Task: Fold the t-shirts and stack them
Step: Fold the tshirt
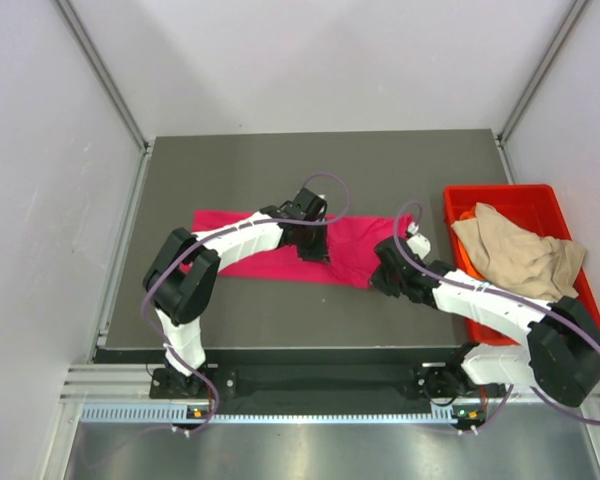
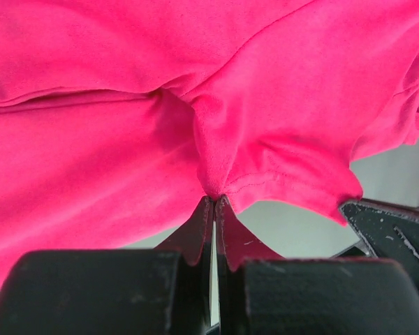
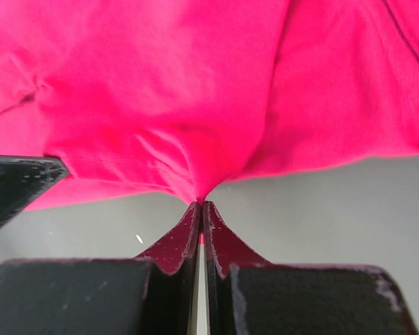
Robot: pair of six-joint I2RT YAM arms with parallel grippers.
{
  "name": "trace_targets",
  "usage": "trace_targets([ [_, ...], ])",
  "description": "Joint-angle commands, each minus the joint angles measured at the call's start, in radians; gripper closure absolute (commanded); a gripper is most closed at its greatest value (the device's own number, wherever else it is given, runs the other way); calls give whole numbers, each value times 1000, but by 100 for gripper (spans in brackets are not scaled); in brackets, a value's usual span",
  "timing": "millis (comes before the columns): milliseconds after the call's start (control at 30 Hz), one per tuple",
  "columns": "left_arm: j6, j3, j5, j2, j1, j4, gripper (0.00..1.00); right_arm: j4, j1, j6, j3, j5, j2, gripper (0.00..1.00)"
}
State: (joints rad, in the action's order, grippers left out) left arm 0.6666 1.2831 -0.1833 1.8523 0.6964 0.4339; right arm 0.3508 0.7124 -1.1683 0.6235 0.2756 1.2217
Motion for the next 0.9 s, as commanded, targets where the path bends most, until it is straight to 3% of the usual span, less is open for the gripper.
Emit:
trace_targets([
  [0, 27, 65, -57, 22, -18, -20, 100, -81, -62, 70, 30, -70, 9, 100],
  [167, 99, 91, -177, 70, -66, -79, 97, -116, -151, 107, 24, -139, 15, 100],
  [367, 151, 151, -212, 125, -98, -101, 98, -177, -247, 162, 28, -240, 56, 100],
  [500, 172, 180, -190, 150, -115, -96, 84, -203, -327, 171, 42, -304, 122, 100],
  [533, 174, 182, -179, 148, -120, -106, 74, -210, -336, 173, 45, -308, 130, 99],
  [633, 157, 189, -148, 133, -135, -112, 66, -265, -370, 208, 62, -340, 142, 90],
  [800, 110, 193, -131, 70, -189, -70, 65, -178, -386, 255, 107, -291, 82, 72],
  [867, 65, 183, -104, 35, -199, -48, 66, -104, -386, 271, 130, -282, 64, 71],
])
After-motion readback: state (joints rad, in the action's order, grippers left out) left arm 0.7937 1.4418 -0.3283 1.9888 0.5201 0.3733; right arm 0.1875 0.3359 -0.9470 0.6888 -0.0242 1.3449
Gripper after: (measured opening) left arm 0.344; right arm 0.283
